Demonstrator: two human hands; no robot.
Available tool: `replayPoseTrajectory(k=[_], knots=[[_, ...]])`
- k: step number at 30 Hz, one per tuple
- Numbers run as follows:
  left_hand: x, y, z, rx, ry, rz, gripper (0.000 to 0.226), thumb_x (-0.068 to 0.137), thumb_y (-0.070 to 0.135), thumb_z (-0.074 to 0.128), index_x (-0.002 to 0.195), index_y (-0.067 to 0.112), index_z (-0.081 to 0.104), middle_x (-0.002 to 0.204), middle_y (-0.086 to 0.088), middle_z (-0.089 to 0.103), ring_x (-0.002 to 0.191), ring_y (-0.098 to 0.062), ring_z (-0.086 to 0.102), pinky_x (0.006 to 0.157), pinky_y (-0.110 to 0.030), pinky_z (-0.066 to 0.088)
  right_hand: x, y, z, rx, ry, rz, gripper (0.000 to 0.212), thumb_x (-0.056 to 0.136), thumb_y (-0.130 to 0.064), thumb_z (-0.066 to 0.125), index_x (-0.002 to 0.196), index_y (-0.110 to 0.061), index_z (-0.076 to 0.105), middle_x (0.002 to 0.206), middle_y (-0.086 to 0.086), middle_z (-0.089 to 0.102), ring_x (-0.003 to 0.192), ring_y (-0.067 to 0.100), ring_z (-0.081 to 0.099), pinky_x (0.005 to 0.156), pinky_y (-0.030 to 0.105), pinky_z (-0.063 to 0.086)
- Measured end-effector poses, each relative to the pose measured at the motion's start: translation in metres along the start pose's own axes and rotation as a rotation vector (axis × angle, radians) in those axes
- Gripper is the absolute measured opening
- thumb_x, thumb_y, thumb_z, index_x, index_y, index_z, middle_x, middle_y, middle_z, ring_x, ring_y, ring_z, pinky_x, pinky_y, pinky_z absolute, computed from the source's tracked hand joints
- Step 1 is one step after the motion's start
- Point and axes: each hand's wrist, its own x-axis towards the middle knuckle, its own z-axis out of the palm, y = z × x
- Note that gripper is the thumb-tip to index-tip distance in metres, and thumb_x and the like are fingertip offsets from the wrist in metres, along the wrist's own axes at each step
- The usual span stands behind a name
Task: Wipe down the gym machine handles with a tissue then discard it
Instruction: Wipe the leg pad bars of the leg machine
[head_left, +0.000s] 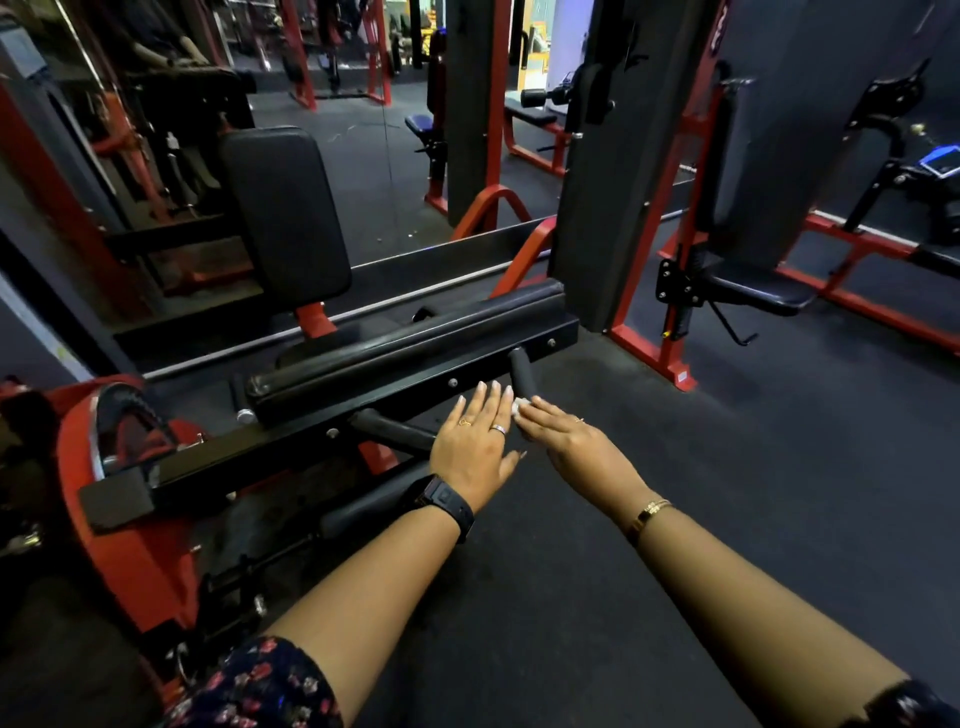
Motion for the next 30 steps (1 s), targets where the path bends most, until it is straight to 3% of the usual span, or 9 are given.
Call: replayPoseTrajectory(k=[4,8,11,14,19,23,26,30], knots=[[0.0,0.002,0.001,0.006,0.005,-0.004,0.078,0.099,0.049,0.04,0.155,0.015,-0.001,0.163,-0.005,0.002,0.15,-0.019,-0.002,0.12,-0.035,-0.002,-0.01,0.003,0.004,0.057,0.023,0.012,0.063,0.09,0.005,0.057,0.145,-0.021,0.04,0.153,-0.005,0.032,0.141,0.005,0.019,0.113,0.025,0.015],[0.0,0.002,0.003,0.023,-0.005,-0.015,0.079,0.098,0.051,0.04,0.155,0.014,-0.001,0.163,-0.005,0.002,0.15,-0.019,-0.002,0.12,-0.034,-0.002,0.015,0.0,0.005,0.251,0.011,0.131,0.057,0.089,0.008,0.053,0.141,-0.013,0.045,0.148,0.004,0.041,0.138,0.006,0.02,0.116,0.035,0.028],[0.001,0.003,0.002,0.02,-0.004,-0.036,0.079,0.098,0.053,0.039,0.155,0.013,0.001,0.163,-0.006,0.003,0.15,-0.019,-0.002,0.12,-0.033,-0.003,0.013,0.012,0.003,0.202,-0.044,0.033,0.059,0.089,0.007,0.054,0.141,-0.019,0.046,0.148,-0.002,0.041,0.14,0.008,0.022,0.114,0.041,0.033],[0.001,0.005,0.003,0.008,-0.002,-0.065,0.08,0.098,0.056,0.037,0.155,0.012,0.003,0.163,-0.007,0.006,0.15,-0.019,-0.001,0.12,-0.033,-0.002,0.012,0.029,-0.001,0.222,-0.06,-0.003,0.066,0.087,0.012,0.052,0.143,-0.024,0.042,0.149,-0.005,0.04,0.141,0.008,0.021,0.115,0.04,0.03],[0.001,0.009,0.0,0.04,-0.055,-0.135,0.083,0.095,0.062,0.029,0.155,0.011,0.005,0.162,-0.006,0.007,0.15,-0.019,-0.001,0.12,-0.033,-0.001,0.04,0.036,-0.003,0.293,-0.193,-0.037,0.066,0.085,0.017,0.049,0.143,-0.013,0.042,0.152,0.004,0.034,0.138,0.005,0.007,0.119,0.039,0.02],[0.003,0.017,-0.002,0.034,-0.034,-0.235,0.1,0.078,0.075,0.012,0.153,0.009,0.02,0.159,-0.008,0.02,0.149,-0.021,0.014,0.116,-0.033,0.003,0.026,0.053,-0.015,0.343,-0.266,-0.206,0.064,0.092,0.007,0.049,0.148,-0.018,0.033,0.155,-0.004,0.025,0.142,0.004,0.006,0.117,0.02,0.003],[0.003,0.02,-0.001,0.043,-0.036,-0.303,0.108,0.075,0.083,0.007,0.152,0.009,0.02,0.159,-0.007,0.019,0.148,-0.021,0.015,0.116,-0.033,0.004,0.032,0.072,-0.015,0.32,-0.289,-0.262,0.076,0.089,0.015,0.043,0.151,-0.027,0.026,0.157,-0.008,0.021,0.143,0.004,0.001,0.118,0.027,0.005],[0.004,0.027,-0.003,0.047,-0.068,-0.408,0.109,0.073,0.081,0.009,0.153,0.008,0.013,0.16,-0.008,0.017,0.149,-0.023,0.011,0.12,-0.037,0.009,0.059,0.069,-0.007,0.262,-0.393,-0.306,0.076,0.086,0.018,0.045,0.151,-0.017,0.026,0.158,0.002,0.02,0.147,0.016,0.003,0.12,0.04,0.012]])
